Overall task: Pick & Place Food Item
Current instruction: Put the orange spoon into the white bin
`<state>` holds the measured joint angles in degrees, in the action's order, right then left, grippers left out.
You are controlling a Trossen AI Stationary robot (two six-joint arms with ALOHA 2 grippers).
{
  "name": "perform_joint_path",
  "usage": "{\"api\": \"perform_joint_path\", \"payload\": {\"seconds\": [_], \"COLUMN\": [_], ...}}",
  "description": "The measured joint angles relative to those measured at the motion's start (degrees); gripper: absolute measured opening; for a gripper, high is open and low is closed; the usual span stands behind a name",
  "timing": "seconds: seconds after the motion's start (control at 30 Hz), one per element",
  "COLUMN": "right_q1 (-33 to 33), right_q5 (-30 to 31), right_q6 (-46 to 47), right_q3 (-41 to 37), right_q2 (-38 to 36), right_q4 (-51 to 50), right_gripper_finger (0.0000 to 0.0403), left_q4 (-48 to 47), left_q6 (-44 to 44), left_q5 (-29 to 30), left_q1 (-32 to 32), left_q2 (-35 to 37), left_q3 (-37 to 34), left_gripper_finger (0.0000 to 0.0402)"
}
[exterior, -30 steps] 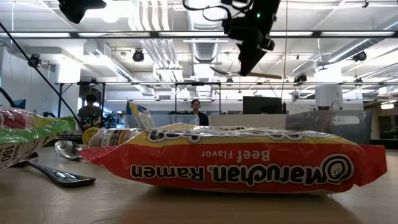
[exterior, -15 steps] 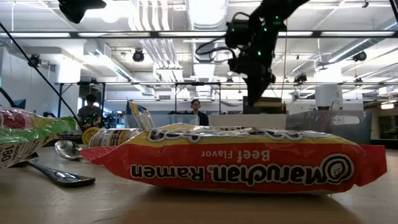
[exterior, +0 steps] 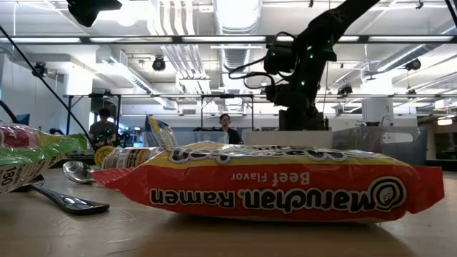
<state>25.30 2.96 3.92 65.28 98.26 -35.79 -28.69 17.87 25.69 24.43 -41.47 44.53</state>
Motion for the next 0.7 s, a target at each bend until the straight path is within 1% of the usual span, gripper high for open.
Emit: {"api": "perform_joint_path", "payload": {"seconds": [0.2, 0.4, 0.7], "right_q1": [0.1, 0.4, 0.4], "right_q5": [-0.6, -3.0, -3.9], "right_q6": [1.2, 3.3, 6.6], "right_q3": [-1.8, -2.4, -1.9], "right_q2": [0.1, 0.1, 0.2], "right_q4": [3.9, 4.1, 3.2], "right_gripper_finger": [0.0034, 0.0034, 0.0034], "left_q4": [0.0, 0.0, 0.0], "left_q6": [0.0, 0.0, 0.0], "left_q5": [0.0, 0.0, 0.0], "left_q1": [0.0, 0.0, 0.0], "left_q2": [0.0, 0.0, 0.0], "left_q3": [0.0, 0.0, 0.0], "left_gripper_finger": [0.0243, 0.0243, 0.0243]}}
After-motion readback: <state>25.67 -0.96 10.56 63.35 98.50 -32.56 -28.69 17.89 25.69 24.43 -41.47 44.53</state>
